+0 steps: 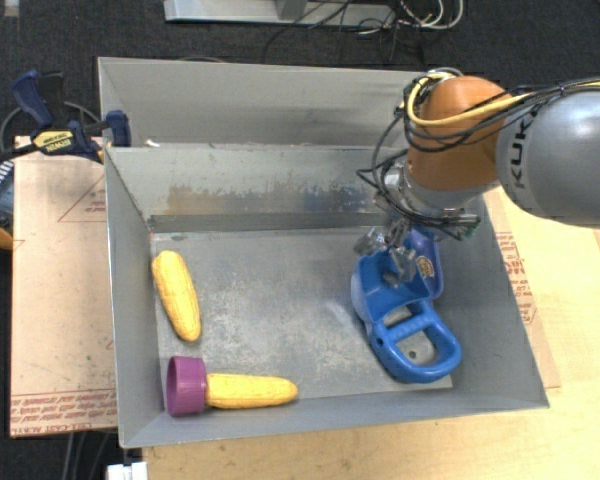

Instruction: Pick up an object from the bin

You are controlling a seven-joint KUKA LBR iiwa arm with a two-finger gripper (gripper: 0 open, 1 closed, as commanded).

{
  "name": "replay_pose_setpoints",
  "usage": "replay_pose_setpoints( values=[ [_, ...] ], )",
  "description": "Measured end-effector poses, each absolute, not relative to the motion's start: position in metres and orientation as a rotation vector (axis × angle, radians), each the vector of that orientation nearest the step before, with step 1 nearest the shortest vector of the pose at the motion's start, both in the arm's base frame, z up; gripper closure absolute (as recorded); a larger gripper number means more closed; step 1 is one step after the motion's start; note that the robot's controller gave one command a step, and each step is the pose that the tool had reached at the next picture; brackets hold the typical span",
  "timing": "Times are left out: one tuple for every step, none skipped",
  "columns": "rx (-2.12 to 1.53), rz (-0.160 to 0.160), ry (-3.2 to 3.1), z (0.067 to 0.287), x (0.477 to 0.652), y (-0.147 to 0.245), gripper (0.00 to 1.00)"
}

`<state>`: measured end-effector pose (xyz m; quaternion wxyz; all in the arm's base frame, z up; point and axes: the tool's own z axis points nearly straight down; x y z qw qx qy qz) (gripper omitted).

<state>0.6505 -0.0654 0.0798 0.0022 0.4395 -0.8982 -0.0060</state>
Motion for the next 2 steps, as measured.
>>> replay_pose_setpoints(
  values=[
    [1.381,-0.017,-2.817,0.099,0.650,-0.065,1.00],
    [1.381,-0.013,-2.823,0.121,0.651,-0.066,1.00]
  ],
)
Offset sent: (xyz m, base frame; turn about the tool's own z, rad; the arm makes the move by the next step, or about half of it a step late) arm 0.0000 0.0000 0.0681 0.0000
